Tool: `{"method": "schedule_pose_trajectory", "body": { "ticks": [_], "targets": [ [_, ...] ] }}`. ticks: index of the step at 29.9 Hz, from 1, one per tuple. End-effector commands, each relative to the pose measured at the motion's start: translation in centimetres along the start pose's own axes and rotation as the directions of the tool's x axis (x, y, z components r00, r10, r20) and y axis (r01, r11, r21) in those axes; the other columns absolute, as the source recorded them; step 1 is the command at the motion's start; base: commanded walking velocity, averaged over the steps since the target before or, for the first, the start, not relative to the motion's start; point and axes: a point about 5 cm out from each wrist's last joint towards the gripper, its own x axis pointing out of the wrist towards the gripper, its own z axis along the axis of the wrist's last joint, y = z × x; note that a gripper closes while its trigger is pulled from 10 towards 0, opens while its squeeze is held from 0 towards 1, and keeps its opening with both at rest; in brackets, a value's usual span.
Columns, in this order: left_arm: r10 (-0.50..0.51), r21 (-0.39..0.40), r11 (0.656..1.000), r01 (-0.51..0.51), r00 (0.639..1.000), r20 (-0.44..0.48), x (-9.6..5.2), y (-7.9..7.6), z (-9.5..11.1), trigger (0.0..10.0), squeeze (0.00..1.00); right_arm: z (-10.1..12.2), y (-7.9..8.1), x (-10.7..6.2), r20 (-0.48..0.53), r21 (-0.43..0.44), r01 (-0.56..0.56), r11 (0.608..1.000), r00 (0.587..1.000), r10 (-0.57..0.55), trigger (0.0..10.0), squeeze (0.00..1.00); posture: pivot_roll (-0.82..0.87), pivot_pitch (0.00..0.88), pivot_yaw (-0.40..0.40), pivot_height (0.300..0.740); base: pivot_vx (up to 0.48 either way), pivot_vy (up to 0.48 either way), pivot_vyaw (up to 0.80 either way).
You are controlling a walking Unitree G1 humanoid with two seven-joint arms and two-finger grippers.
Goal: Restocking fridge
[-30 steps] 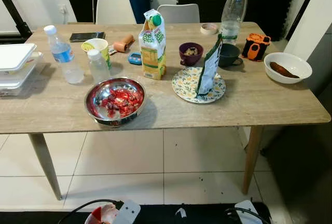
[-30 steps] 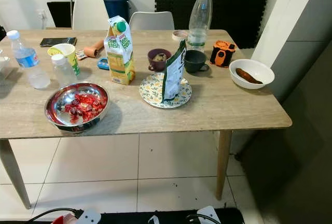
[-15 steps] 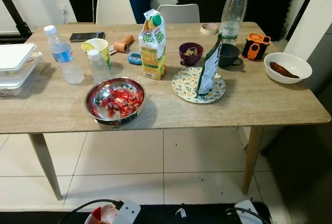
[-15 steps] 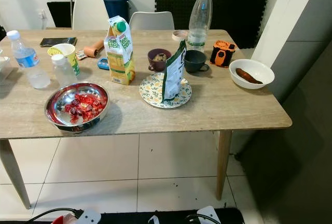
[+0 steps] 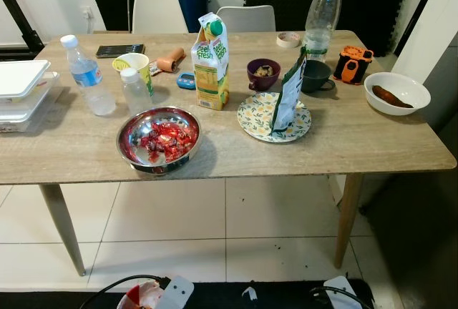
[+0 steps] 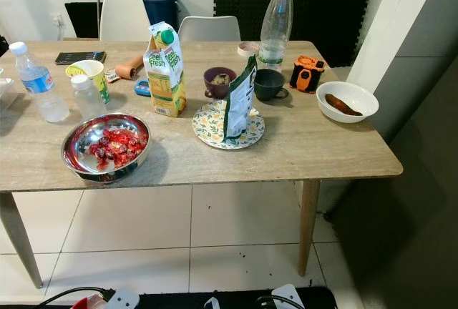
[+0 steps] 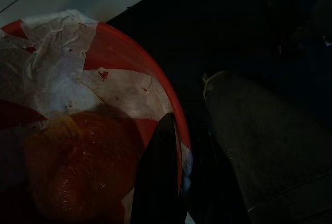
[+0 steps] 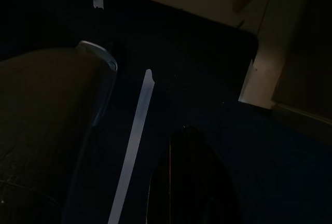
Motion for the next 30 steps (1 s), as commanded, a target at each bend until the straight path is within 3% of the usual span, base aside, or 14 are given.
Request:
{"method": "schedule_pose_trajectory", "body": {
  "ticks": [1, 30],
  "targets": [
    [-0.042, 0.003, 0.999, 0.042, 0.996, -0.079, -0.18, -1.21, -2.13, 10.0, 0.0, -1.6, 0.94, -0.23, -0.058, -0.008, -0.029, 1.0, 0.998, 0.028, 10.0, 0.0, -0.06, 0.113, 0.009, 0.74, 0.0, 0.0, 0.0],
    [-0.045, -0.002, 0.999, 0.045, 0.996, -0.076, -0.14, -1.42, -2.03, 10.0, 0.0, -1.61, 0.89, -0.23, -0.059, -0.013, -0.027, 1.0, 0.998, 0.027, 10.0, 0.0, -0.06, 0.111, 0.006, 0.74, 0.0, 0.0, 0.0]
  ]
}}
